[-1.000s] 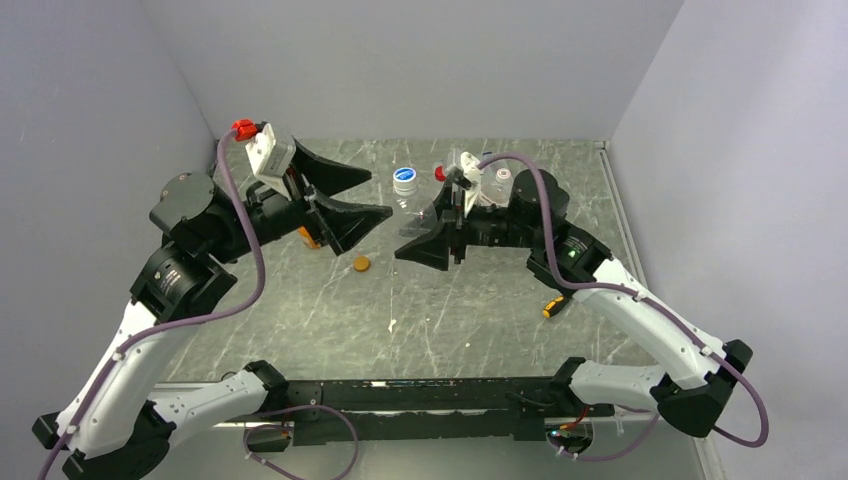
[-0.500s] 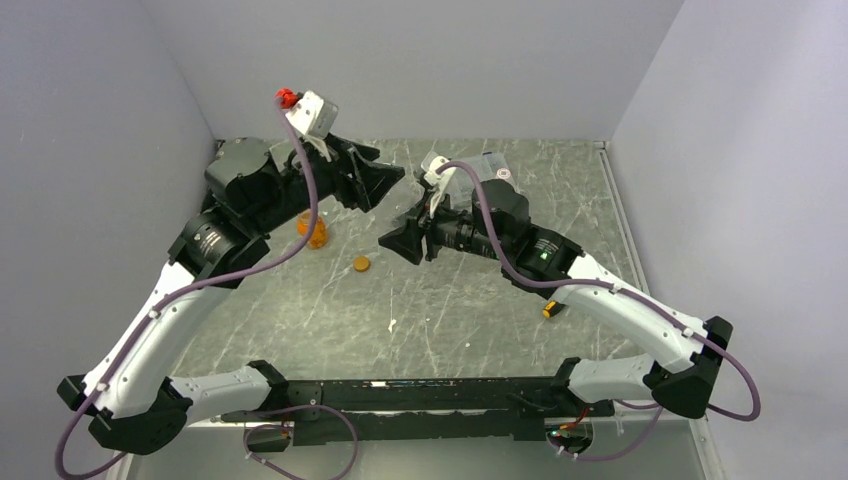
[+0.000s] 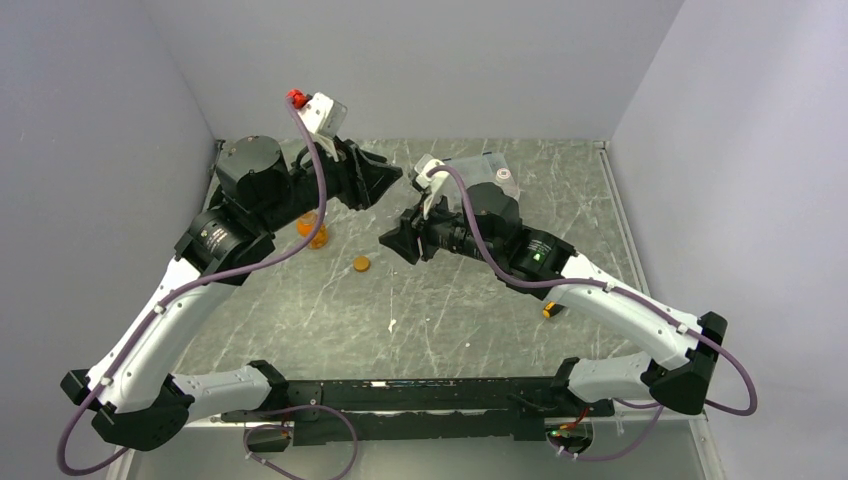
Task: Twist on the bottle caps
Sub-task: Screw the bottle cap onto the plastic bottle, then place the plastic bottle at the center of the board.
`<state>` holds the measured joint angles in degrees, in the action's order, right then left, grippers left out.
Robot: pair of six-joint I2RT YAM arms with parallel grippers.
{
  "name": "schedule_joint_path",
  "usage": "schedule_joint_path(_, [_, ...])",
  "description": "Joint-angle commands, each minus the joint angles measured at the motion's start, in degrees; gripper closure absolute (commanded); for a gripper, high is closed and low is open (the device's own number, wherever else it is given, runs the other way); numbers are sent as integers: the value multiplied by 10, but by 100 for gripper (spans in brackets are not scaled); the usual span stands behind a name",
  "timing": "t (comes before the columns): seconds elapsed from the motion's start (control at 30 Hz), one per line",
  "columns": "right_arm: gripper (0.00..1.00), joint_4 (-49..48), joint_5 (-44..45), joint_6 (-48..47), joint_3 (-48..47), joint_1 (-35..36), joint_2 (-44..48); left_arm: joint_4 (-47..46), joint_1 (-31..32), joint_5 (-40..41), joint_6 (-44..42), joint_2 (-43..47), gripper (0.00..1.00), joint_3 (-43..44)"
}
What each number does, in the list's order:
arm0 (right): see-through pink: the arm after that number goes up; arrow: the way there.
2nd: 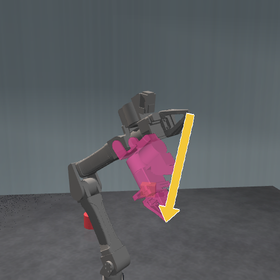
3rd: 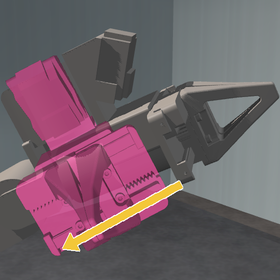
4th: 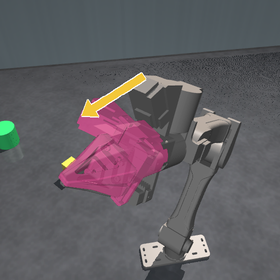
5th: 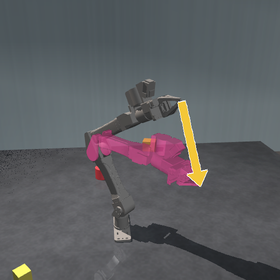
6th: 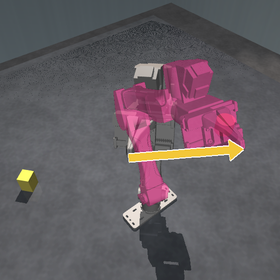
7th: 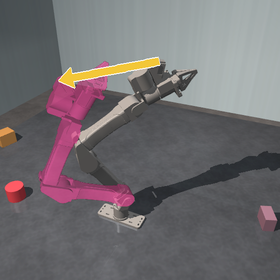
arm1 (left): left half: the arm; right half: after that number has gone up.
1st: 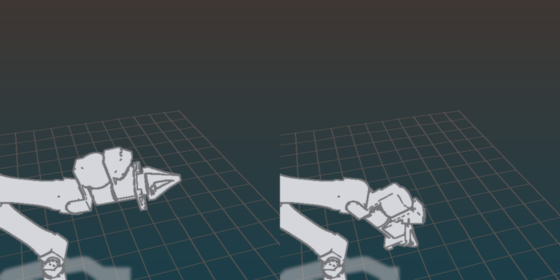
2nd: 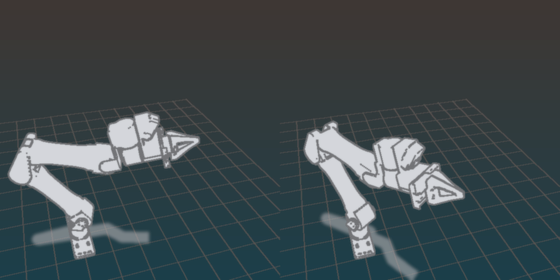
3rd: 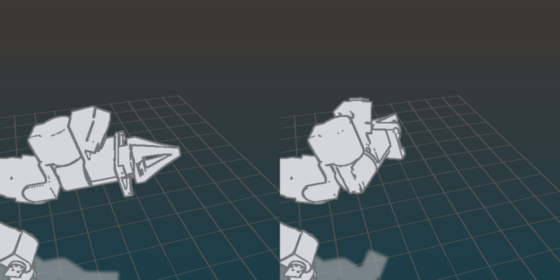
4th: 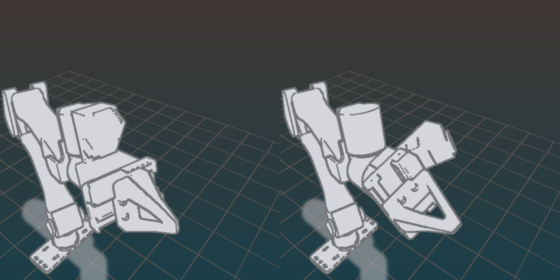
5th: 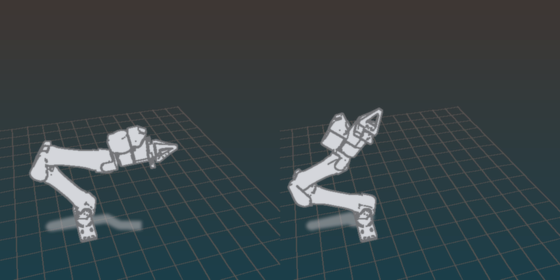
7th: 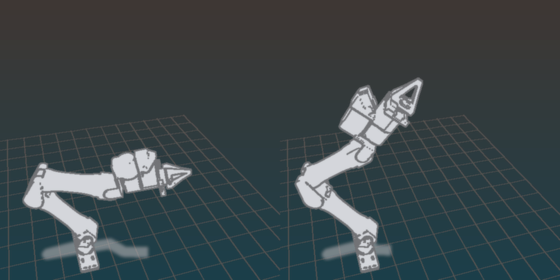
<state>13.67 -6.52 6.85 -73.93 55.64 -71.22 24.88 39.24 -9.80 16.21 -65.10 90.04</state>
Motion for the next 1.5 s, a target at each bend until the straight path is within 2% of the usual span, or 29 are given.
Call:
schedule_joint_path(0.0, [100,-38,24,-4,-17,0,8,3,-3,20,-3,4,44,-1])
schedule_joint_path(0.07, [100,-38,23,-5,-16,0,7,6,-3,25,-4,5,43,-3])
schedule_joint_path(0.1, [100,-40,20,-6,-15,0,9,7,-3,26,-4,7,46,-4])
schedule_joint_path(0.3, [100,-40,7,-7,-12,0,10,-8,-4,15,-6,18,76,-15])
schedule_joint_path(0.4, [100,-49,-43,-8,-4,-8,18,-9,-4,-8,-9,20,98,-19])
schedule_joint_path(0.43, [100,-53,-77,-9,-2,-13,21,-13,-3,-19,-12,23,100,-22])
schedule_joint_path(0.53, [100,-69,-195,-8,3,-32,34,-29,-3,-77,-18,34,100,-30])
schedule_joint_path(0.67, [100,-117,-392,25,12,-57,49,-50,-3,-184,-20,49,100,-34])
schedule_joint_path(0.73, [100,-131,-461,39,6,-61,48,-66,-3,-251,-17,56,100,-36])
schedule_joint_path(0.93, [100,-183,-587,85,-3,-62,42,-115,-3,-398,18,57,100,-38])
schedule_joint_path(1.03, [100,-180,-588,86,-7,-62,41,-130,-3,-407,25,62,100,-40])
schedule_joint_path(1.07, [100,-165,-576,80,-11,-62,41,-121,-3,-390,22,63,96,-36])
schedule_joint_path(1.1, [100,-144,-557,67,-17,-62,40,-108,-3,-362,16,65,85,-30])
schedule_joint_path(1.13, [100,-118,-538,53,-23,-62,38,-94,-3,-334,10,66,63,-24])
schedule_joint_path(1.17, [100,-101,-511,42,-27,-61,38,-83,-3,-304,6,68,46,-19])
schedule_joint_path(1.2, [100,-84,-476,34,-29,-61,38,-75,-3,-277,2,70,36,-16])
schedule_joint_path(1.23, [100,-72,-448,26,-30,-61,37,-67,-3,-245,-4,72,31,-12])
schedule_joint_path(1.37, [100,-63,-383,20,-21,-59,39,-33,-3,-180,-22,70,28,3])
schedule_joint_path(1.47, [100,-61,-364,16,-19,-57,35,-19,-3,-157,-29,62,31,9])
